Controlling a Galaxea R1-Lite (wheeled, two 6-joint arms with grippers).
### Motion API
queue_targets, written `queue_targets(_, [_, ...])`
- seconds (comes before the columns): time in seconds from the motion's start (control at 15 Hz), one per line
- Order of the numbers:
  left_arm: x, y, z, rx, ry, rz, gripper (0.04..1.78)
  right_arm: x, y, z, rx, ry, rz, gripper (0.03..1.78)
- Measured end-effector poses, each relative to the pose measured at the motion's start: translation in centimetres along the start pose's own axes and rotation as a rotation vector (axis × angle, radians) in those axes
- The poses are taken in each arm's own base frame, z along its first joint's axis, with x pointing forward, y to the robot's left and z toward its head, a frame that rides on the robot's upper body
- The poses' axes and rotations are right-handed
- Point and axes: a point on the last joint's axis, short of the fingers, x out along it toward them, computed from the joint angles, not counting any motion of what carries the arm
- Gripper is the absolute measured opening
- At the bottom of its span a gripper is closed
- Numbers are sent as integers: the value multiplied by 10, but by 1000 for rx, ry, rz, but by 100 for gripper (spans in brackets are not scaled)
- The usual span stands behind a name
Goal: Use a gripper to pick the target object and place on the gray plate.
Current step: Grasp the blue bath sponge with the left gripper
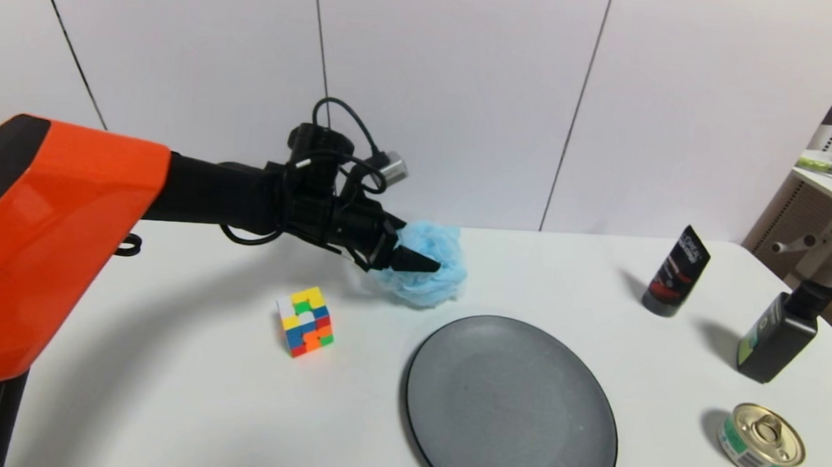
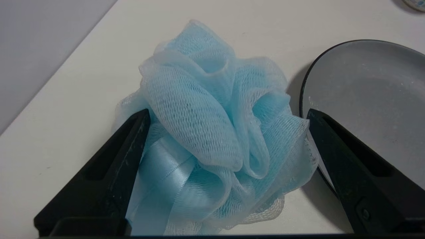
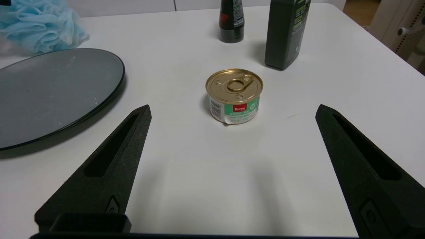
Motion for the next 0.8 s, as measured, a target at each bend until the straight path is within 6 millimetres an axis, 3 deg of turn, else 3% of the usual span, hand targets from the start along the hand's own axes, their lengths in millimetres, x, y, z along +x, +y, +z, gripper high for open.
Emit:
queue_targets(0.53, [32, 17, -36, -23, 22, -9, 169, 0, 0, 0, 1, 0, 0, 171])
queue_targets(0.8, [41, 22, -44, -9, 4, -2, 169, 0, 0, 0, 0, 0, 0, 171])
